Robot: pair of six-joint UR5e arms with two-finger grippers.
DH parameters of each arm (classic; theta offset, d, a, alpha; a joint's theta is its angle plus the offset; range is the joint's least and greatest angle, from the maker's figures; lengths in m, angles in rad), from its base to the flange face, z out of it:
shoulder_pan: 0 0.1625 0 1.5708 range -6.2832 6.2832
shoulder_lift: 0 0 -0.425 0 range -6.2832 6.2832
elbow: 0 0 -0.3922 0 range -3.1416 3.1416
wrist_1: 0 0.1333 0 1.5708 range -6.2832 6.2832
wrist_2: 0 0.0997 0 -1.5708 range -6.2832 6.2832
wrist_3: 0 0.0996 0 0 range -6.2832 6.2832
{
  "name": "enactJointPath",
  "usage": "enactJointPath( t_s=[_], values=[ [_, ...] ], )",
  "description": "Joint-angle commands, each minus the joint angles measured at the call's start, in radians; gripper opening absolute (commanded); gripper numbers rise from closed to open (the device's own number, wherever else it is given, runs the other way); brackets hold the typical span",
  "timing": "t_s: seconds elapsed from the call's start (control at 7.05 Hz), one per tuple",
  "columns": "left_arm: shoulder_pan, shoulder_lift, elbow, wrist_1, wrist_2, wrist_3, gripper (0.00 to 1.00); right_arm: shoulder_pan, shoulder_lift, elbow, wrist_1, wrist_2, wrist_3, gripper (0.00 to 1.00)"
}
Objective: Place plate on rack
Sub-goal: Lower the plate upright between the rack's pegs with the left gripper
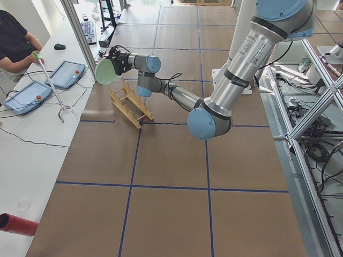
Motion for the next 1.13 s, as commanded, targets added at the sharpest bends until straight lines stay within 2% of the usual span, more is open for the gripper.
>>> enactJointPath(
  t_s=[0.0,0.43,0.71,0.99],
  values=[
    [0.024,0.014,0.008,-0.033,0.001,-0.023,0.00,0.000,0.000,0.000,0.000,0.000,0.000,1.00],
    [0.044,0.067,0.010,-0.107,0.001,-0.023,0.00,0.000,0.000,0.000,0.000,0.000,0.000,1.00],
    [0.052,0.069,0.010,-0.113,0.002,-0.023,0.00,0.000,0.000,0.000,0.000,0.000,0.000,1.00],
    [0.092,0.066,0.024,-0.113,0.054,-0.025,0.00,0.000,0.000,0.000,0.000,0.000,0.000,1.00]
  ],
)
